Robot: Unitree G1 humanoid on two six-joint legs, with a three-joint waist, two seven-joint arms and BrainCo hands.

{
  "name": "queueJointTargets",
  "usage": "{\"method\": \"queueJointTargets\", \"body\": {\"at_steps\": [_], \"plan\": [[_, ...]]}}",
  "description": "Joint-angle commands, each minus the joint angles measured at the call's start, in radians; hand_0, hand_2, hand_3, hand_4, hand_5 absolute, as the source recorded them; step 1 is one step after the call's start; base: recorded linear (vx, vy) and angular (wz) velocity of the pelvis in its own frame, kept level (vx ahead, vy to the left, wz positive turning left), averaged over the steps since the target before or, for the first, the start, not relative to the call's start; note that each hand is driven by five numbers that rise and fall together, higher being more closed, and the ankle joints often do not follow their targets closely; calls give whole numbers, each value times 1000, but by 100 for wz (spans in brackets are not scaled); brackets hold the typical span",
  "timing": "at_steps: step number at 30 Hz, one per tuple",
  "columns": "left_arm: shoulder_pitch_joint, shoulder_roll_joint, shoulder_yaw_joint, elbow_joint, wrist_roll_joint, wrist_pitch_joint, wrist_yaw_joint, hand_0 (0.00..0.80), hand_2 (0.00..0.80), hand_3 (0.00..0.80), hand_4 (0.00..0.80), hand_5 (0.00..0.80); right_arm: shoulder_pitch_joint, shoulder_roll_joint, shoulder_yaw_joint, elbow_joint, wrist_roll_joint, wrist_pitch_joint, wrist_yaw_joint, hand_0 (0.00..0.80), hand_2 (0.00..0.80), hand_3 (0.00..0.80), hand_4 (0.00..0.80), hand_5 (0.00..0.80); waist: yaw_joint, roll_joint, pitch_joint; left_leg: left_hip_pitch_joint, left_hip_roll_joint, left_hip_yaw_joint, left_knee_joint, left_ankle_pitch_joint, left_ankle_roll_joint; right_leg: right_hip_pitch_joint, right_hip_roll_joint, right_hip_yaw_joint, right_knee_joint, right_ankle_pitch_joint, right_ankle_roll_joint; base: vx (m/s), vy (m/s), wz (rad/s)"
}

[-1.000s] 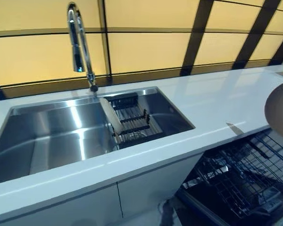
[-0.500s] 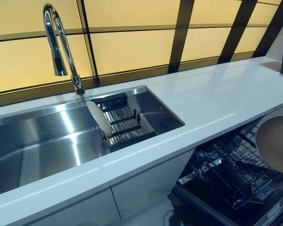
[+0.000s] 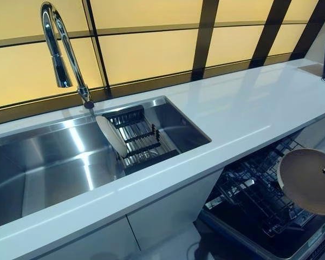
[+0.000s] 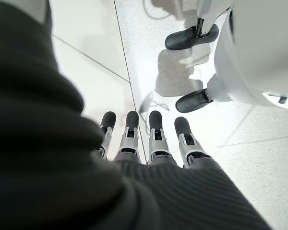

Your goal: Take plates into dishwasher

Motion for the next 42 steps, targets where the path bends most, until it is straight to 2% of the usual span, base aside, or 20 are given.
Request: {"method": "queueJointTargets", "body": {"at_steps": [1,12,17,28,42], "plan": [[-26,19,-1,8,29,-20,6,0,0,0,0,0,-111,12,1,-12,-104,-48,-98,800,800,800,800,800,48,-4,7,49,21,-5,6,-116,38,-10,-22,-71,3,3,93,-10,-36,1],[-24,22,-29,-24,33,-14,0,0,0,0,0,0,-218,63,168,102,-180,-26,-227,800,800,800,800,800,82,22,19,36,20,-33,6,-105,35,-11,-29,-100,3,-4,87,-9,-17,2],[-25,16,-48,-42,29,-11,6,0,0,0,0,0,-285,69,244,167,-292,-7,-311,800,800,800,800,800,99,36,21,29,21,-46,6,-102,33,-13,-32,-109,3,-8,85,-6,-14,3],[-26,15,-57,-67,18,5,3,0,0,0,0,0,-348,82,364,278,-384,46,-329,800,800,800,800,800,123,55,22,12,20,-76,6,-93,28,-14,-37,-126,3,-16,80,-5,-6,5],[-36,22,-73,-76,13,6,-15,0,0,0,0,0,-368,163,466,433,-301,89,-357,800,800,800,800,800,144,60,28,9,19,-92,6,-89,28,-12,-42,-133,3,-17,77,-5,1,2]]}}
